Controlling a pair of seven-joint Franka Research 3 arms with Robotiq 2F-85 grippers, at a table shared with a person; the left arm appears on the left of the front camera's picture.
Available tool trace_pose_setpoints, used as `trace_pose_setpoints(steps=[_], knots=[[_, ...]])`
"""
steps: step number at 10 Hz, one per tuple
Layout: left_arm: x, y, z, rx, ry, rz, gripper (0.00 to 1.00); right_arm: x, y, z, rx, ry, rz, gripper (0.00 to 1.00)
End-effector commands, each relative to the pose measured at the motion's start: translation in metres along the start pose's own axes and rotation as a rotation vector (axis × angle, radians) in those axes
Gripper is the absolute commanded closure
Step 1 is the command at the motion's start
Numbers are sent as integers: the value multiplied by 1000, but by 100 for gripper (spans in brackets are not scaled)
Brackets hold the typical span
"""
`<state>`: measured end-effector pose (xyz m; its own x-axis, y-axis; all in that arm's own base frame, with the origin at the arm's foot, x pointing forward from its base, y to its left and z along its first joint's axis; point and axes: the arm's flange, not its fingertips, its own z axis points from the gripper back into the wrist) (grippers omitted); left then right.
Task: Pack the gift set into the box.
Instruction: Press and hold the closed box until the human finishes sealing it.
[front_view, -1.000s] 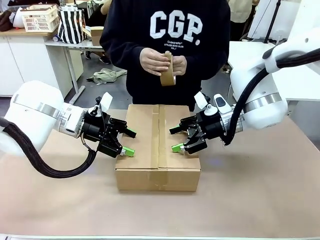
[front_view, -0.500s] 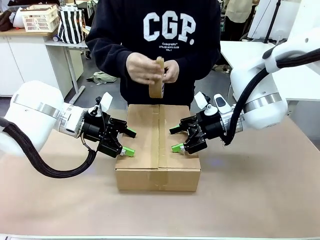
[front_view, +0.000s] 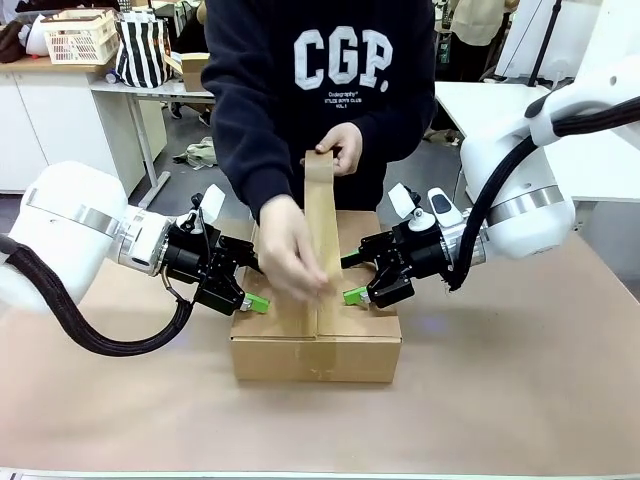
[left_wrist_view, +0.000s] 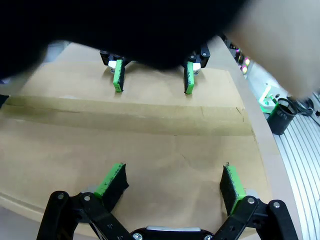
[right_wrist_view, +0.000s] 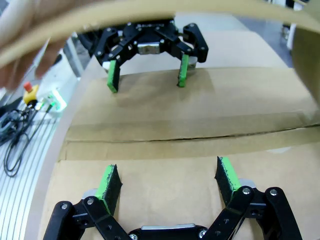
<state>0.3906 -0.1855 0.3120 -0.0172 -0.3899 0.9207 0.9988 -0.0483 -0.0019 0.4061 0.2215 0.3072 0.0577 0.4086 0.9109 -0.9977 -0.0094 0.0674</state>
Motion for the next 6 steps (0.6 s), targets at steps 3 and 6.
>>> trace_pose_setpoints(steps=[3, 6], knots=[[-4, -1, 1, -1, -3, 8, 0, -4, 1, -1, -3, 11, -2, 0], [-4, -1, 1, -1, -3, 8, 0, -4, 1, -1, -3, 11, -2, 0]])
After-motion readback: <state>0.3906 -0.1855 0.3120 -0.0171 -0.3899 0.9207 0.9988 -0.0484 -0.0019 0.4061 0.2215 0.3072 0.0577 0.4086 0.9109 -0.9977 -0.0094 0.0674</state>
